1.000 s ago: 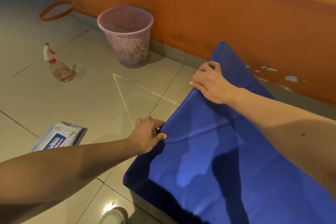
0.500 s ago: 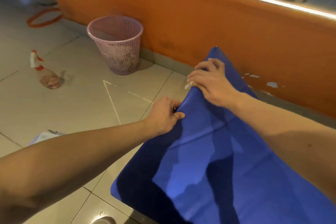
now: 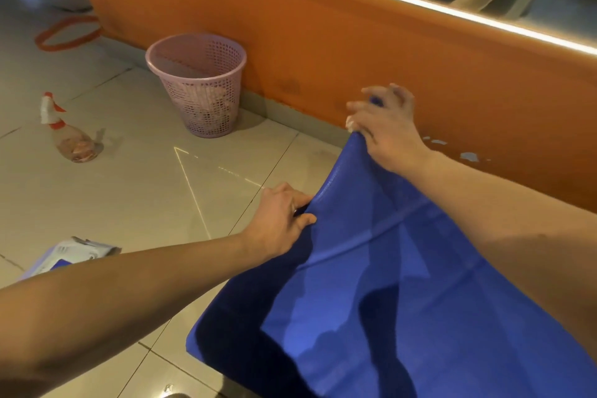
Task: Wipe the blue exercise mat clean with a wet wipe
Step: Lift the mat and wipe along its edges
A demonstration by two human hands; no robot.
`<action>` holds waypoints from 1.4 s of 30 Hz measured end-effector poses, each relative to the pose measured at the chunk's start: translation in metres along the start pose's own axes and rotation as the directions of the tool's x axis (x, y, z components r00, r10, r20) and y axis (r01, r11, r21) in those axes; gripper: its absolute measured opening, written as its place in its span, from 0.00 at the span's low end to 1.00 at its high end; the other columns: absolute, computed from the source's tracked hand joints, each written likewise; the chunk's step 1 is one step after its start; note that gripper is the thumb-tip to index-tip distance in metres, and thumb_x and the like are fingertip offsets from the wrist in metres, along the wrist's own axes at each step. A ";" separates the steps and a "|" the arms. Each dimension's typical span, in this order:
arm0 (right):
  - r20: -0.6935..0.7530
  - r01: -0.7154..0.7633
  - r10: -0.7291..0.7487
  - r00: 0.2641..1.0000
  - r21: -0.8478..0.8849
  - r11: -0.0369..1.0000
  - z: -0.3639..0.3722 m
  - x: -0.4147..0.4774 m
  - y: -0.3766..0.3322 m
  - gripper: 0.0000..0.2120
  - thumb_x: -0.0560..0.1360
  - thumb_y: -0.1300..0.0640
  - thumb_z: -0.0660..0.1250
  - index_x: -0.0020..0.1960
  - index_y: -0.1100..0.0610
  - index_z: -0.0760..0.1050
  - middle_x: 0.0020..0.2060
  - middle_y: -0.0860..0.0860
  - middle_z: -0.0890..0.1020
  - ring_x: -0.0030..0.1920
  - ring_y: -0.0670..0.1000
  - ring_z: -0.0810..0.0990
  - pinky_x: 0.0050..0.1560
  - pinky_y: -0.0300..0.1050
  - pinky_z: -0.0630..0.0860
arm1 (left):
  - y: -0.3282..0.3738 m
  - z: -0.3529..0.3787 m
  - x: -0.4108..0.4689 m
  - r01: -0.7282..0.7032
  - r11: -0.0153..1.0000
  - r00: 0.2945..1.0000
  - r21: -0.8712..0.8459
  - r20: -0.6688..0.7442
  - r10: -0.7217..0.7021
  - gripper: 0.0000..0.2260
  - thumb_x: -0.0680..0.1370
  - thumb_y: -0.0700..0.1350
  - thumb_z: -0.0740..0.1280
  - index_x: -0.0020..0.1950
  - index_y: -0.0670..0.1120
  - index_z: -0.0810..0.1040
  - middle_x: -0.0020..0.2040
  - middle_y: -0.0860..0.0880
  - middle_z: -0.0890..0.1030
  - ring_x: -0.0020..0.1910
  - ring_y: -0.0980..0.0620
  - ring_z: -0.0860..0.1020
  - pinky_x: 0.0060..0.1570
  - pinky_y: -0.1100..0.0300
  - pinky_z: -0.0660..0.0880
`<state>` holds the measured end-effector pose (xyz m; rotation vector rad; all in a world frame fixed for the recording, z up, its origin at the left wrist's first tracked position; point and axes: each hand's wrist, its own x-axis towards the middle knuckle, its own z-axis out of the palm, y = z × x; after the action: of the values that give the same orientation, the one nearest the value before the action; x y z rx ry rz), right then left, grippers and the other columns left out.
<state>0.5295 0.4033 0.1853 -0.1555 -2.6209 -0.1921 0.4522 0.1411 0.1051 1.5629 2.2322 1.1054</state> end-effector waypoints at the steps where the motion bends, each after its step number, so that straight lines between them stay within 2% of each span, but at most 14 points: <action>1: -0.001 -0.062 0.063 0.998 -0.052 0.997 -0.001 0.005 0.002 0.10 0.79 0.59 0.63 0.48 0.51 0.82 0.63 0.46 0.82 0.72 0.56 0.70 0.73 0.60 0.53 | 0.001 -0.001 0.000 -0.005 1.000 1.000 0.002 0.004 0.005 0.13 0.78 0.46 0.72 0.61 0.59 0.83 0.44 0.61 0.83 0.48 0.54 0.72 0.55 0.56 0.71; 3: -0.005 -0.088 0.088 0.996 -0.051 0.995 0.000 0.004 -0.009 0.10 0.79 0.59 0.62 0.47 0.51 0.82 0.61 0.47 0.83 0.71 0.57 0.71 0.72 0.63 0.55 | 0.002 -0.002 0.000 -0.010 1.000 1.000 0.020 0.010 0.010 0.14 0.78 0.46 0.72 0.61 0.59 0.82 0.45 0.61 0.83 0.48 0.54 0.72 0.57 0.54 0.71; 6: 0.121 0.116 -0.125 0.985 0.081 0.990 0.006 -0.014 -0.035 0.11 0.81 0.57 0.60 0.48 0.52 0.81 0.52 0.44 0.84 0.72 0.51 0.70 0.76 0.58 0.50 | -0.005 -0.002 -0.004 -0.017 1.000 1.000 0.019 0.018 0.016 0.12 0.78 0.47 0.72 0.60 0.59 0.83 0.43 0.60 0.83 0.47 0.54 0.72 0.56 0.51 0.71; 8: 0.195 0.185 -0.197 0.961 0.076 0.980 0.002 -0.021 -0.035 0.14 0.83 0.54 0.57 0.49 0.50 0.81 0.52 0.42 0.83 0.73 0.49 0.68 0.77 0.55 0.47 | -0.008 0.000 -0.007 -0.035 0.999 0.999 -0.009 0.005 0.035 0.11 0.78 0.47 0.71 0.59 0.59 0.83 0.42 0.60 0.82 0.47 0.54 0.72 0.54 0.51 0.72; 10: 0.091 0.117 -0.120 0.989 0.036 0.992 -0.004 -0.014 -0.019 0.10 0.80 0.59 0.63 0.48 0.50 0.81 0.57 0.43 0.83 0.72 0.53 0.70 0.75 0.57 0.50 | -0.008 0.003 -0.007 -0.039 0.999 0.999 -0.024 -0.008 0.038 0.12 0.78 0.47 0.72 0.60 0.59 0.82 0.44 0.61 0.82 0.48 0.55 0.72 0.56 0.53 0.71; 13: 0.009 -0.174 0.175 0.985 -0.020 0.984 -0.010 0.000 0.001 0.11 0.82 0.60 0.63 0.49 0.49 0.81 0.68 0.47 0.78 0.74 0.55 0.68 0.72 0.58 0.53 | -0.005 0.004 -0.007 -0.056 0.998 0.998 -0.001 0.003 0.056 0.12 0.79 0.47 0.71 0.60 0.60 0.82 0.43 0.62 0.82 0.49 0.58 0.71 0.57 0.58 0.66; 15: 0.057 -0.352 0.348 0.936 0.110 0.930 -0.012 0.009 0.001 0.15 0.85 0.53 0.56 0.52 0.46 0.81 0.70 0.45 0.76 0.75 0.49 0.64 0.73 0.55 0.51 | -0.006 0.003 -0.007 -0.068 0.997 0.998 0.028 0.005 0.068 0.11 0.79 0.48 0.71 0.59 0.59 0.82 0.42 0.61 0.80 0.48 0.58 0.71 0.55 0.59 0.65; 18: 0.135 -0.482 0.466 0.874 0.356 0.801 -0.014 0.015 -0.002 0.18 0.86 0.52 0.53 0.52 0.45 0.82 0.60 0.36 0.79 0.71 0.37 0.68 0.75 0.49 0.53 | -0.009 0.002 -0.008 -0.065 0.997 0.998 0.039 0.017 0.064 0.11 0.79 0.49 0.70 0.61 0.59 0.81 0.44 0.61 0.81 0.50 0.58 0.71 0.56 0.61 0.63; 22: 0.136 -0.536 0.552 0.822 0.511 0.672 -0.012 0.015 -0.004 0.18 0.84 0.50 0.55 0.46 0.46 0.82 0.56 0.39 0.81 0.64 0.46 0.74 0.71 0.57 0.66 | -0.011 -0.003 -0.004 0.074 0.995 0.995 0.064 0.067 -0.079 0.12 0.79 0.49 0.70 0.62 0.61 0.80 0.45 0.62 0.81 0.51 0.56 0.71 0.61 0.54 0.65; 25: 0.104 -0.535 0.563 0.820 0.488 0.689 -0.016 0.009 -0.013 0.17 0.84 0.50 0.54 0.48 0.47 0.82 0.57 0.42 0.81 0.63 0.49 0.73 0.69 0.58 0.66 | -0.011 -0.010 0.008 0.166 0.975 0.975 0.147 0.123 -0.184 0.11 0.77 0.52 0.68 0.58 0.61 0.82 0.44 0.60 0.83 0.50 0.58 0.74 0.62 0.50 0.68; 32: 0.045 -0.466 0.503 0.863 0.453 0.760 -0.029 -0.017 -0.049 0.12 0.85 0.53 0.59 0.55 0.49 0.82 0.57 0.45 0.80 0.59 0.49 0.71 0.58 0.49 0.62 | 0.053 -0.021 0.086 0.170 0.983 0.985 -0.075 0.042 -0.167 0.26 0.71 0.63 0.69 0.68 0.57 0.76 0.57 0.60 0.83 0.54 0.56 0.79 0.61 0.50 0.72; 36: 0.017 -0.444 0.500 0.866 0.487 0.752 -0.043 -0.024 -0.048 0.13 0.86 0.54 0.58 0.52 0.50 0.82 0.51 0.42 0.82 0.53 0.48 0.72 0.56 0.48 0.65 | 0.070 -0.013 0.101 0.132 0.991 0.989 0.012 -0.069 -0.131 0.07 0.75 0.55 0.72 0.51 0.56 0.82 0.36 0.57 0.80 0.38 0.53 0.75 0.48 0.50 0.74; 39: 0.039 -0.502 0.562 0.826 0.504 0.703 -0.054 -0.039 -0.038 0.18 0.87 0.55 0.55 0.39 0.49 0.71 0.37 0.41 0.74 0.42 0.44 0.69 0.45 0.43 0.63 | 0.077 -0.014 0.098 0.145 0.985 0.988 0.090 -0.075 -0.138 0.05 0.77 0.53 0.70 0.51 0.57 0.84 0.41 0.57 0.84 0.43 0.52 0.79 0.54 0.48 0.74; 42: 0.139 -0.609 0.613 0.778 0.411 0.679 -0.048 -0.072 -0.015 0.18 0.87 0.56 0.55 0.39 0.53 0.72 0.37 0.44 0.74 0.44 0.50 0.72 0.42 0.45 0.60 | 0.075 -0.015 0.089 0.142 0.981 0.988 0.131 -0.070 -0.134 0.05 0.77 0.52 0.70 0.50 0.57 0.84 0.41 0.56 0.84 0.45 0.50 0.79 0.54 0.48 0.74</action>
<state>0.6129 0.3754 0.1892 -0.8540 -2.3648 0.6276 0.4610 0.2238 0.1875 1.4138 2.4611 0.9949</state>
